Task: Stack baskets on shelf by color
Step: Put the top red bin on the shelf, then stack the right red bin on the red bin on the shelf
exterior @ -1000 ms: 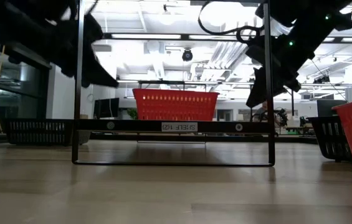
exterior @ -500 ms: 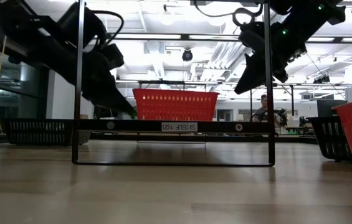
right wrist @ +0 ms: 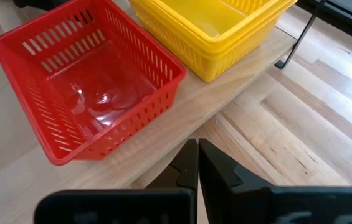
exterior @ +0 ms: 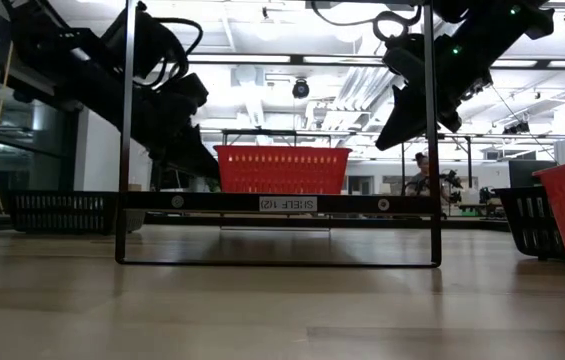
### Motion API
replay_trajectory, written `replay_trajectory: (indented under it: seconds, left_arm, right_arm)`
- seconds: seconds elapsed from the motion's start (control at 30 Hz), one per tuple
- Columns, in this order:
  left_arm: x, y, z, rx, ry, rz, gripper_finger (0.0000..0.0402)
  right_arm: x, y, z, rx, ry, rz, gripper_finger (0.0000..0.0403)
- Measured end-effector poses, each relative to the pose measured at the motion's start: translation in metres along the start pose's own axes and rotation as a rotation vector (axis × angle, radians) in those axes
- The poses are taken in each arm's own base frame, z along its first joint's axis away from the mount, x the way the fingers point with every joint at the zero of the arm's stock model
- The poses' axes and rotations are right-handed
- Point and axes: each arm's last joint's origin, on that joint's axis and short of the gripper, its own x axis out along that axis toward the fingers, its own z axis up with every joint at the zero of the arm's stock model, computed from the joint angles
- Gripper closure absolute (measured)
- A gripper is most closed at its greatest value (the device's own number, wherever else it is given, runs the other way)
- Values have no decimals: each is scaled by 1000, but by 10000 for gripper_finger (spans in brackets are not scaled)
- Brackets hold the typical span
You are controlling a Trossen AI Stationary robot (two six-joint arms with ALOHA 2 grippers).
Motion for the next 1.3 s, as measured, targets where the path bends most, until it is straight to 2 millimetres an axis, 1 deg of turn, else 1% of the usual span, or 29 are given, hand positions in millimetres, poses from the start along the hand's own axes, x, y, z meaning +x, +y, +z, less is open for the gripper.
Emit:
replay_trajectory:
  seconds: [0.1,0.2,0.27,0.4,0.53,0.63,0.7,0.8,0.87,0.93,1.0,1.07,1.13,1.23,1.3]
  left_arm:
    - [-2,1,-1,12,16,5,401]
    - [-9,3,4,10,2,44,401]
    - [-17,5,8,-4,-12,85,401]
    - [-40,8,19,-47,-60,137,401]
    - [-67,0,28,-54,-164,65,401]
    - [-86,-10,29,-21,-301,-23,401]
    - [-95,-15,28,9,-381,-68,401]
    - [-105,-19,24,46,-468,-109,401]
    - [-108,-20,23,67,-485,-119,401]
    - [-109,-20,22,80,-490,-121,401]
    - [-108,-20,22,82,-489,-120,401]
    - [-108,-20,22,82,-489,-119,401]
    - [-108,-20,22,81,-489,-119,401]
    - [-108,-20,22,81,-489,-119,401]
    - [-108,-20,22,80,-489,-119,401]
  right_arm:
    - [0,0,0,0,0,0,403]
    - [0,0,0,-14,0,0,403]
    - [0,0,0,-22,0,-1,403]
    - [0,0,0,-36,-3,-6,403]
    - [0,0,0,-54,-2,-5,403]
    - [0,0,0,-83,2,4,403]
    - [-2,3,4,-133,11,37,403]
    - [-11,13,21,-200,18,150,403]
    - [-21,22,33,-219,37,240,403]
    - [-33,30,42,-218,86,350,403]
    - [-44,38,48,-167,161,455,403]
    - [-56,45,50,-105,246,547,403]
    - [-65,54,49,-96,303,629,403]
    - [-76,67,41,-109,329,698,403]
    - [-80,75,34,-132,322,696,403]
